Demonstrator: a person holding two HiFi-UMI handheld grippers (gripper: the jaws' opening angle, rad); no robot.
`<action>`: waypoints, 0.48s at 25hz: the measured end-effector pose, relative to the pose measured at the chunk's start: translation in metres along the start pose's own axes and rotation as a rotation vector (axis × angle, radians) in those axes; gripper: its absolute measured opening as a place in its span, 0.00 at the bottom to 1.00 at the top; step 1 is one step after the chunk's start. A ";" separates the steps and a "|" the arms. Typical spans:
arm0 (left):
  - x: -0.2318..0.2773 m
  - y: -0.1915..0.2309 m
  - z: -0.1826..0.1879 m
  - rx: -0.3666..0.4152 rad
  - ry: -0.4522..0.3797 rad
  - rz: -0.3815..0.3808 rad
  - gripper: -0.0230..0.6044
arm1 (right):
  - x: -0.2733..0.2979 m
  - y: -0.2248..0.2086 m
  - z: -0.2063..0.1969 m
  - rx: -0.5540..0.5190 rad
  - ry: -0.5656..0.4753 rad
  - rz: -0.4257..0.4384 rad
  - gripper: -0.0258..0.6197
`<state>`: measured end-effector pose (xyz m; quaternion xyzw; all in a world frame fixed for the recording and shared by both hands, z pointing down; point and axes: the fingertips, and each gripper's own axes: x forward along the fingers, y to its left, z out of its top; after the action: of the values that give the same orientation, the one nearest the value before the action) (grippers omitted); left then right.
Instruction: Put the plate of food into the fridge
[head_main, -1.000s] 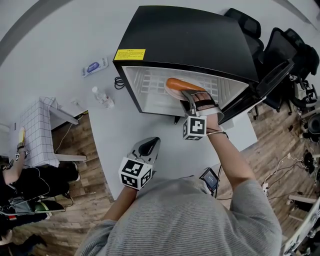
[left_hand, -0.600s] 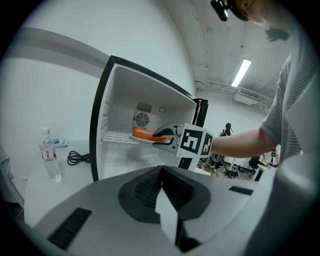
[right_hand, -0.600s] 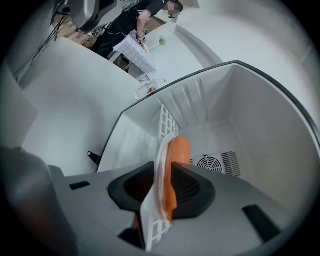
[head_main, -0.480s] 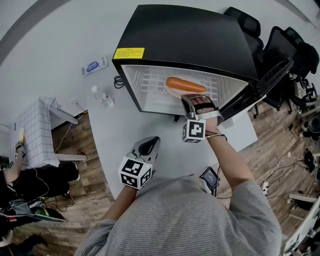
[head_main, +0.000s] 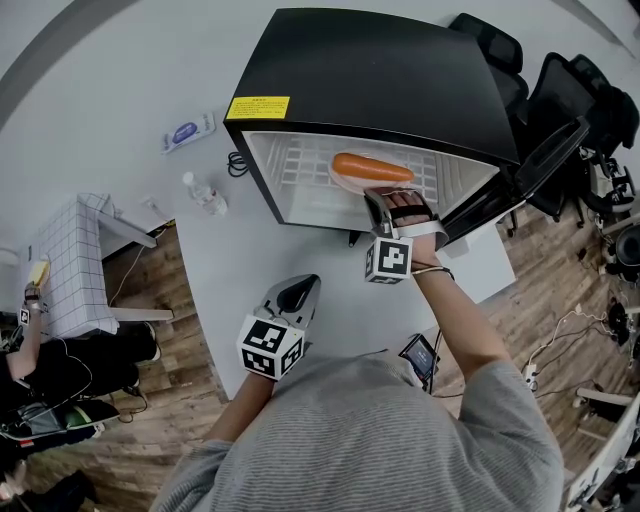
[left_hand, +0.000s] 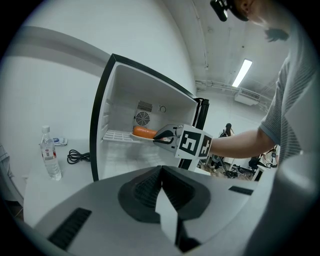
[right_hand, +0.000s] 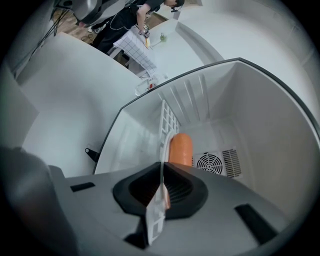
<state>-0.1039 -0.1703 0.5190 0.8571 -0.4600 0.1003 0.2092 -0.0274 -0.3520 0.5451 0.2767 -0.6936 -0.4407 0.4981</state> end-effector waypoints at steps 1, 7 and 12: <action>0.000 0.000 0.000 -0.001 0.001 0.001 0.05 | 0.003 0.000 -0.001 0.014 0.000 0.011 0.08; -0.001 0.005 -0.002 -0.010 0.005 0.014 0.05 | 0.021 -0.013 -0.002 0.042 0.026 0.051 0.08; -0.001 0.007 -0.001 -0.013 0.000 0.019 0.05 | 0.029 -0.013 -0.003 0.067 0.030 0.087 0.08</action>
<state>-0.1101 -0.1720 0.5214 0.8514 -0.4686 0.0994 0.2138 -0.0355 -0.3830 0.5469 0.2692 -0.7119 -0.3909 0.5175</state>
